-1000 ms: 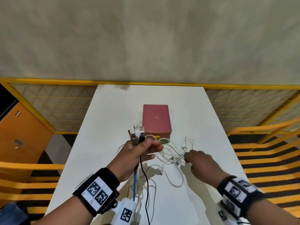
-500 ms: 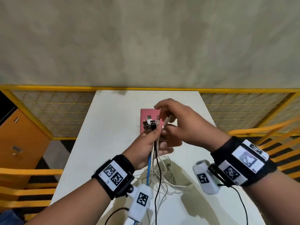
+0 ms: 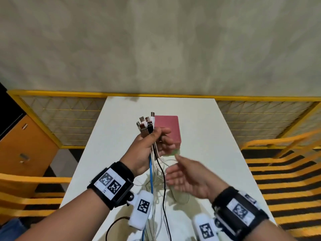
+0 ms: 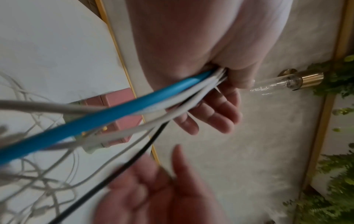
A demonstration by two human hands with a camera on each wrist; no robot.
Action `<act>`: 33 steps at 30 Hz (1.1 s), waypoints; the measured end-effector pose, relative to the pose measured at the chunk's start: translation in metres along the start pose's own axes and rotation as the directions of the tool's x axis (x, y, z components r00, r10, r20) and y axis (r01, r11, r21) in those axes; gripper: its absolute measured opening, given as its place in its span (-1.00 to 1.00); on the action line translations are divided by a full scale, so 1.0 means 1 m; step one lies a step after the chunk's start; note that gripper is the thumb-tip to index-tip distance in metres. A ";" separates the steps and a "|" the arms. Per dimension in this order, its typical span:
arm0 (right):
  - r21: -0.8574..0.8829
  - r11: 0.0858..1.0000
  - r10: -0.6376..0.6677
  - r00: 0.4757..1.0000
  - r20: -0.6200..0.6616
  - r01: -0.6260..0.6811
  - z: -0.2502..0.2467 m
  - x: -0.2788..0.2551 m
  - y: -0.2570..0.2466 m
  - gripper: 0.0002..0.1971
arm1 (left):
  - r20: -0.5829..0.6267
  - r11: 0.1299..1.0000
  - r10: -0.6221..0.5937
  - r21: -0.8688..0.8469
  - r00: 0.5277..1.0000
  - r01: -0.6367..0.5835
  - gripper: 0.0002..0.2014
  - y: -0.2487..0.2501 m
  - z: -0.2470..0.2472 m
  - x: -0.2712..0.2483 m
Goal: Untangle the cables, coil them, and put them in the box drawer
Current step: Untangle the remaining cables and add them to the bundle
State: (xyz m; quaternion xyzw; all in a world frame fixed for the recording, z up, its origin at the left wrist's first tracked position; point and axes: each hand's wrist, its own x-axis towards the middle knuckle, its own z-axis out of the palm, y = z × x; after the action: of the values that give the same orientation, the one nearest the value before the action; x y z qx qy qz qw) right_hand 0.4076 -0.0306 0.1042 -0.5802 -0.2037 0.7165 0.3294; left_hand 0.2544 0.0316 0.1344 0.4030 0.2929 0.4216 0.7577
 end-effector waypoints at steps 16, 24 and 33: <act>0.508 0.859 -0.020 0.996 -0.089 0.063 -0.026 0.067 -0.038 -0.72 | -0.114 0.863 -0.503 -0.009 0.857 0.506 -0.60 -0.031 -0.076 -0.107; 0.614 0.777 -0.076 0.988 -0.131 0.141 -0.029 0.068 -0.029 -0.62 | -0.132 0.719 -0.523 0.462 0.842 0.519 -0.58 -0.017 -0.080 -0.123; 0.547 0.826 -0.180 0.983 0.030 0.134 0.025 0.043 0.013 -0.59 | -0.257 0.809 0.070 0.580 0.964 0.096 -0.80 -0.055 -0.012 -0.016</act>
State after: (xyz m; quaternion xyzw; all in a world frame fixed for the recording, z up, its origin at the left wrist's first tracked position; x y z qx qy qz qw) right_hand 0.3754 -0.0071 0.0722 -0.4152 -0.0527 0.7378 0.5295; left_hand 0.2593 0.0042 0.0827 0.5551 0.5105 0.3551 0.5524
